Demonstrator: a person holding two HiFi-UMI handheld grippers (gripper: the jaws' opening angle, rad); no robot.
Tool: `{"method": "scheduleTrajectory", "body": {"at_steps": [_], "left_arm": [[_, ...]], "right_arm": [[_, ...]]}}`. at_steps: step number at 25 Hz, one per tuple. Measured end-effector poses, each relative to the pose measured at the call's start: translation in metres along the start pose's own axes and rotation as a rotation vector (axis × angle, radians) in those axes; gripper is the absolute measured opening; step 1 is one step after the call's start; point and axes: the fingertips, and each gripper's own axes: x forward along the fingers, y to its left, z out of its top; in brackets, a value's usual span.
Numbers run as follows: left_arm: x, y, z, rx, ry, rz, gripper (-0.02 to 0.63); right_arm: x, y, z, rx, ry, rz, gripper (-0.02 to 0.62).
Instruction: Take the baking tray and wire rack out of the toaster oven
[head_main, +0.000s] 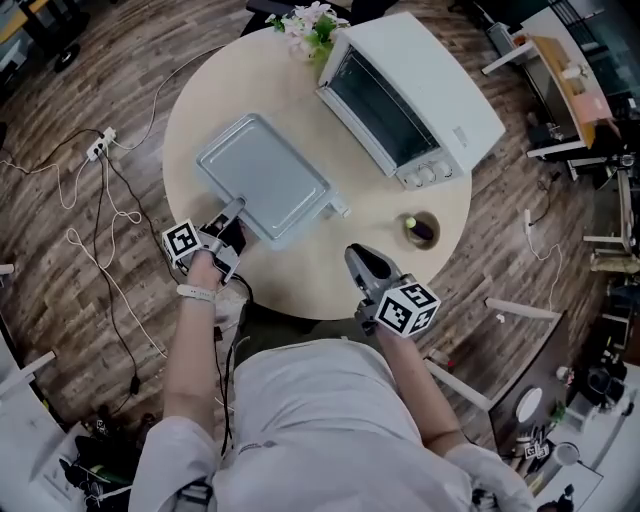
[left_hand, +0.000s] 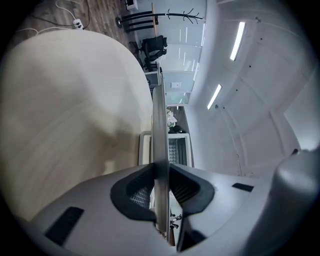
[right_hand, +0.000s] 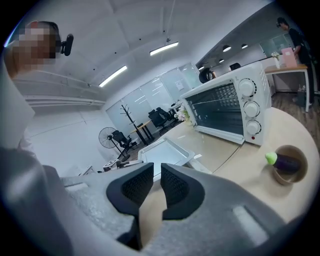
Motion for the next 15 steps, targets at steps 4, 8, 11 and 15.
{"method": "scheduleTrajectory", "body": {"at_steps": [4,8,11,15], "left_arm": [[-0.014,-0.003,0.002,-0.001,0.022,-0.024,0.078],[-0.029,0.000,0.002,0.017,0.063,0.000,0.078],[-0.039,0.006,0.002,0.043,0.099,0.031,0.080],[-0.050,0.022,0.007,0.072,0.138,0.082,0.080]], "right_arm": [[0.008,-0.003,-0.004,0.003,0.028,0.010,0.049],[0.011,-0.002,-0.004,-0.005,0.045,0.021,0.049],[0.013,-0.002,-0.004,-0.007,0.054,0.025,0.049],[0.018,-0.001,-0.006,-0.010,0.068,0.032,0.049]]}}
